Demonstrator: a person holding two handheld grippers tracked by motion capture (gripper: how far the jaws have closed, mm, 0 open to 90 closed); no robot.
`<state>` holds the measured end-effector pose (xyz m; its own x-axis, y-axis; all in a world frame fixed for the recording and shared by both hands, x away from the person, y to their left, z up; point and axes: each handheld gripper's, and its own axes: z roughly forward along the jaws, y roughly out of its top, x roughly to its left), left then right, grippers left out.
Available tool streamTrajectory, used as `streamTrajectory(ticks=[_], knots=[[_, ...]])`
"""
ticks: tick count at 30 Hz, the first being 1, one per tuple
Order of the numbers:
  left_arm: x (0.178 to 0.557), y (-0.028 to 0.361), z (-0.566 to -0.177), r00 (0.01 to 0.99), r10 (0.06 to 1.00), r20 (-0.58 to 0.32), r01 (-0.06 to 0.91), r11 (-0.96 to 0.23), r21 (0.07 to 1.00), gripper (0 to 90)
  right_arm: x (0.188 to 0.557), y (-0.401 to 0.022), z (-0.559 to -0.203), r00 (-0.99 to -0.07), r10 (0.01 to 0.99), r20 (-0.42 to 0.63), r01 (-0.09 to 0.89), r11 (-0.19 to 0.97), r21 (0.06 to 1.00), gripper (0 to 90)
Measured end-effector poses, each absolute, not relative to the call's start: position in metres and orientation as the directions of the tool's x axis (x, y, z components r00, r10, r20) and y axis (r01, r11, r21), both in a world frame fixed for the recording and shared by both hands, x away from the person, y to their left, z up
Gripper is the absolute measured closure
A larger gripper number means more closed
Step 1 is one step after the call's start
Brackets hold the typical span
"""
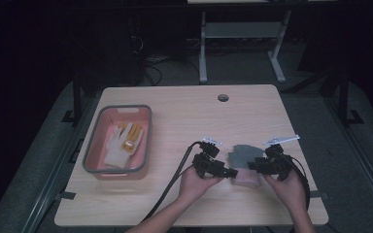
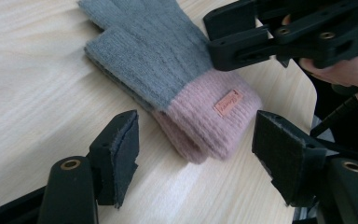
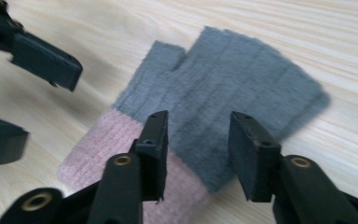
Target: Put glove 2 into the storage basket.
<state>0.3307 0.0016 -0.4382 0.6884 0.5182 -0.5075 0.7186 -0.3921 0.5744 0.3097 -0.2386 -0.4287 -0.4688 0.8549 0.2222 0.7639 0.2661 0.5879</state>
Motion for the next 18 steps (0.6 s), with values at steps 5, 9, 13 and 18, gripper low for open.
streamTrajectory(ticks=[5,9,13,18], knots=[[0.333,-0.007,-0.444,0.673,0.526,-0.521,0.735,-0.390,0.555,32.6,0.308,-0.251,-0.430,-0.436,0.862,0.260,0.780,0.217,0.587,51.4],[0.333,-0.012,-0.450,0.660,0.536,-0.527,0.747,-0.390,0.539,32.9,0.309,-0.255,-0.434,-0.421,0.864,0.275,0.791,0.202,0.577,49.6],[0.333,-0.016,-0.453,0.654,0.536,-0.534,0.753,-0.390,0.530,33.5,0.311,-0.256,-0.439,-0.405,0.867,0.290,0.805,0.188,0.563,47.3],[0.333,-0.021,-0.457,0.642,0.546,-0.538,0.763,-0.389,0.517,33.8,0.312,-0.262,-0.444,-0.369,0.865,0.341,0.824,0.135,0.550,45.0]])
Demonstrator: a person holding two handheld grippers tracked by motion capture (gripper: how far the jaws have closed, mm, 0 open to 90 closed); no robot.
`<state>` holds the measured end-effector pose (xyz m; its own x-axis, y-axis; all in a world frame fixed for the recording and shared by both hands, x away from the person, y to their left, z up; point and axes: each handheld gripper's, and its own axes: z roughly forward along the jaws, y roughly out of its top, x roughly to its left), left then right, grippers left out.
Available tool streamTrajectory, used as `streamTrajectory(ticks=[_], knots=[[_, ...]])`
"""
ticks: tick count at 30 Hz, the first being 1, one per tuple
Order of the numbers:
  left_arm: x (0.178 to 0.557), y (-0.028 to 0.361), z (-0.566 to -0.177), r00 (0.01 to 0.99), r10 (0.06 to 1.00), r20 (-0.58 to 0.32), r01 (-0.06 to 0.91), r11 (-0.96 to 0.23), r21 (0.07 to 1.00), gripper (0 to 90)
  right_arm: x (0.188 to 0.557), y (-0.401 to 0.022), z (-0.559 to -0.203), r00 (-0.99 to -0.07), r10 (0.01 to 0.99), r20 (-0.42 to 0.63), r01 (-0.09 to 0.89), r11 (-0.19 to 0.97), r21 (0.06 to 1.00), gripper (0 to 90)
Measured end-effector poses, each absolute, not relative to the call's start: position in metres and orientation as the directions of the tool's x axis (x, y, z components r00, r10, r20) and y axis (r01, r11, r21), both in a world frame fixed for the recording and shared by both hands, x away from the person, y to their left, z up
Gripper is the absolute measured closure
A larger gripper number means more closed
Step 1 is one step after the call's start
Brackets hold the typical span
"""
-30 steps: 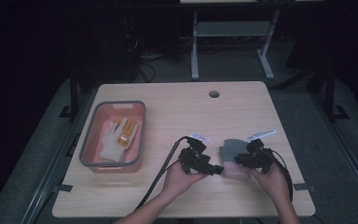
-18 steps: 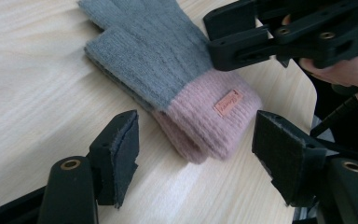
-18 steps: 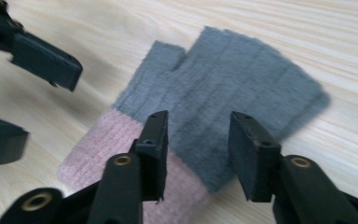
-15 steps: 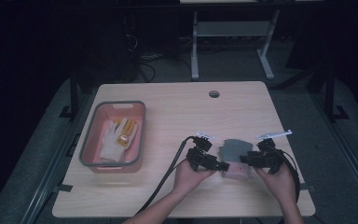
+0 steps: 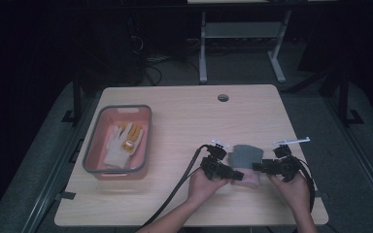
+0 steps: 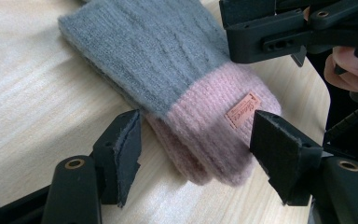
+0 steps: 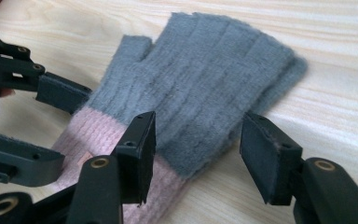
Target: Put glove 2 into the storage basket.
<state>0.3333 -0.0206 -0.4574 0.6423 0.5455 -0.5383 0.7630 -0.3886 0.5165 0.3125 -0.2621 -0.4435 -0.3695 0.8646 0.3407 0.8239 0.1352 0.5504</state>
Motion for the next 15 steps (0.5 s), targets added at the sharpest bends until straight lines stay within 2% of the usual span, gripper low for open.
streamTrajectory(ticks=[15], knots=[[0.3341,-0.0280,-0.4613,0.653,0.567,-0.502,0.753,-0.417,0.508,41.4,0.3167,-0.2625,-0.4534,-0.302,0.873,0.384,0.862,0.078,0.501,46.0]])
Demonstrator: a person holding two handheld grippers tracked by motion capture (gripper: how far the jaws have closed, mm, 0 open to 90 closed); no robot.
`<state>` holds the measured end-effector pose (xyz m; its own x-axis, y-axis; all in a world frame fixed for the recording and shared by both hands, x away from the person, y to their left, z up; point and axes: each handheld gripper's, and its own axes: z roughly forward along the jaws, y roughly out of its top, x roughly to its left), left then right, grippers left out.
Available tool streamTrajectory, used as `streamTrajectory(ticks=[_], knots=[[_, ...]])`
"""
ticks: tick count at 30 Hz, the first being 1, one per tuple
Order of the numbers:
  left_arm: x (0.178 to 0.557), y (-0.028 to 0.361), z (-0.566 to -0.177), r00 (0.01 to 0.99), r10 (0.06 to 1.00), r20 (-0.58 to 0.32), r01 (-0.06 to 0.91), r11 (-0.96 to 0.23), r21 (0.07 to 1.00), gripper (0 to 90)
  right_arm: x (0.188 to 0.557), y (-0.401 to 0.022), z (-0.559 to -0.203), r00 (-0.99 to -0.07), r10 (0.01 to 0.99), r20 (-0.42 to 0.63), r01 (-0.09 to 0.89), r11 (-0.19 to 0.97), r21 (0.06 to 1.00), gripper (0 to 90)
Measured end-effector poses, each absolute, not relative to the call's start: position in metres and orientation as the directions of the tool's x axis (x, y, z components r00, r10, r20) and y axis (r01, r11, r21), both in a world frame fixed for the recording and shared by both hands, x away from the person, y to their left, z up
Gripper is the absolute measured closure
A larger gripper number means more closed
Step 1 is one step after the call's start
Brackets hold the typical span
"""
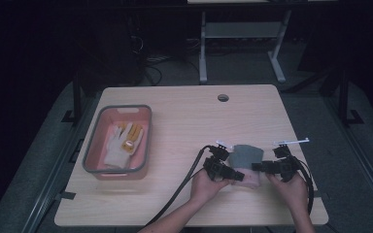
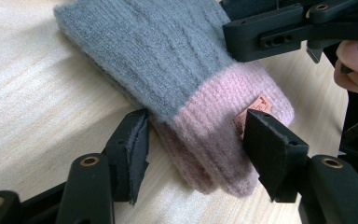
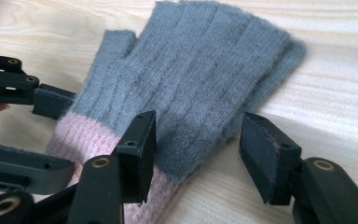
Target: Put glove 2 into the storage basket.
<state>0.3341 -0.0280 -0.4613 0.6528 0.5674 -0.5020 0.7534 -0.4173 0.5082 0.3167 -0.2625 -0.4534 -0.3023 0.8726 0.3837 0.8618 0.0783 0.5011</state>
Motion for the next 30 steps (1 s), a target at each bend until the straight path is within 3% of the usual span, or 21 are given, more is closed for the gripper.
streamTrajectory(ticks=[10,30], knots=[[0.339,-0.030,-0.461,0.634,0.570,-0.522,0.771,-0.415,0.483,44.6,0.317,-0.262,-0.459,-0.271,0.871,0.410,0.870,0.039,0.491,51.0],[0.349,-0.027,-0.464,0.601,0.537,-0.591,0.798,-0.373,0.473,64.4,0.319,-0.268,-0.467,-0.278,0.812,0.513,0.874,-0.008,0.486,76.6]])
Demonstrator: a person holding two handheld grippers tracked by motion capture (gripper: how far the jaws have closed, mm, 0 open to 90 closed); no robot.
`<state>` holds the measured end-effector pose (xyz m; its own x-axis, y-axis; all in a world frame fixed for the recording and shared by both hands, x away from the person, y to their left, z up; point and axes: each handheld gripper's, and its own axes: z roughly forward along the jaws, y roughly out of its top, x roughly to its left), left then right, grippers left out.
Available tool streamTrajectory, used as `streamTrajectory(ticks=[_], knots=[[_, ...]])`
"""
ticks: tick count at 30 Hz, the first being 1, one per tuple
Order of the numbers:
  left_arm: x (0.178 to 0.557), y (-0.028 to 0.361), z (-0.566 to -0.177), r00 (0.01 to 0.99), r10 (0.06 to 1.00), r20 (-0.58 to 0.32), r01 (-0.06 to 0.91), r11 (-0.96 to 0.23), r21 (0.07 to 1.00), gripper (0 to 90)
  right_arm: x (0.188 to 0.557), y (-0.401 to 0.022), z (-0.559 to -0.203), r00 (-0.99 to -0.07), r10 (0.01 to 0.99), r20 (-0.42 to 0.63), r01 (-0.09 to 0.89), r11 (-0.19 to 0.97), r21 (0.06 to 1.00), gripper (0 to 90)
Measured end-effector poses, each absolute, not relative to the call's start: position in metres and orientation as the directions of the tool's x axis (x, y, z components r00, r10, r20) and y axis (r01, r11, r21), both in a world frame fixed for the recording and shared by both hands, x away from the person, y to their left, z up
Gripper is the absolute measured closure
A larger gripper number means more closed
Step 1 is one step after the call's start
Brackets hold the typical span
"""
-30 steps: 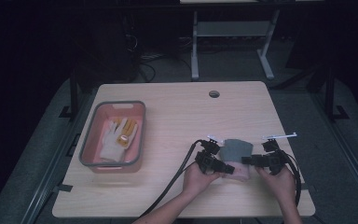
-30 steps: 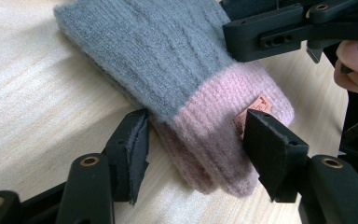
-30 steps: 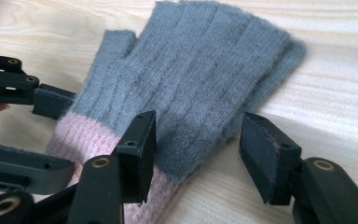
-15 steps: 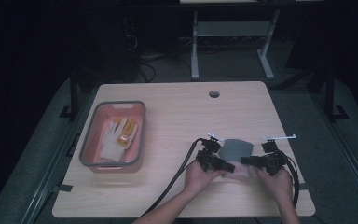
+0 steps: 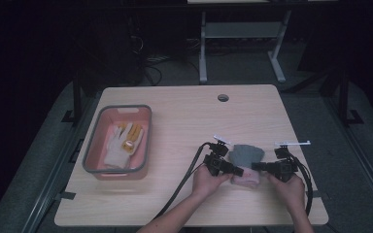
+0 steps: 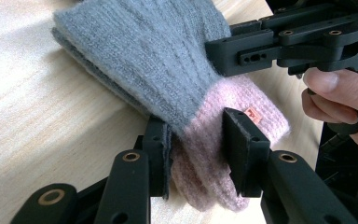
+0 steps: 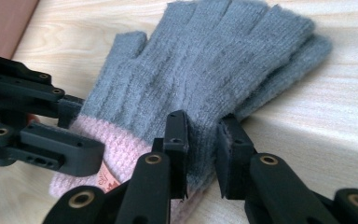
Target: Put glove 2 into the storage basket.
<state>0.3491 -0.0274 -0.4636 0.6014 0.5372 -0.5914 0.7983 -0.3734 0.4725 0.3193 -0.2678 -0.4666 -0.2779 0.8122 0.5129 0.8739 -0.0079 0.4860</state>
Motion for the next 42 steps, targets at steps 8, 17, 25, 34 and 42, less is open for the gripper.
streamTrajectory(ticks=[8,17,25,34,42], knots=[[0.350,-0.025,-0.462,0.602,0.530,-0.597,0.798,-0.365,0.480,66.3,0.317,-0.267,-0.464,-0.296,0.809,0.508,0.862,-0.004,0.507,77.6],[0.348,-0.018,-0.457,0.610,0.513,-0.603,0.791,-0.360,0.494,66.8,0.313,-0.265,-0.458,-0.309,0.795,0.521,0.852,-0.012,0.523,77.7],[0.345,-0.008,-0.450,0.622,0.500,-0.603,0.782,-0.357,0.511,66.7,0.309,-0.261,-0.452,-0.327,0.775,0.541,0.842,-0.021,0.539,77.7],[0.341,0.005,-0.442,0.642,0.489,-0.590,0.765,-0.356,0.537,66.8,0.308,-0.253,-0.446,-0.357,0.752,0.554,0.826,-0.023,0.563,77.7],[0.339,0.021,-0.430,0.657,0.473,-0.588,0.751,-0.339,0.567,66.8,0.306,-0.243,-0.433,-0.384,0.732,0.563,0.809,-0.028,0.588,77.7]])
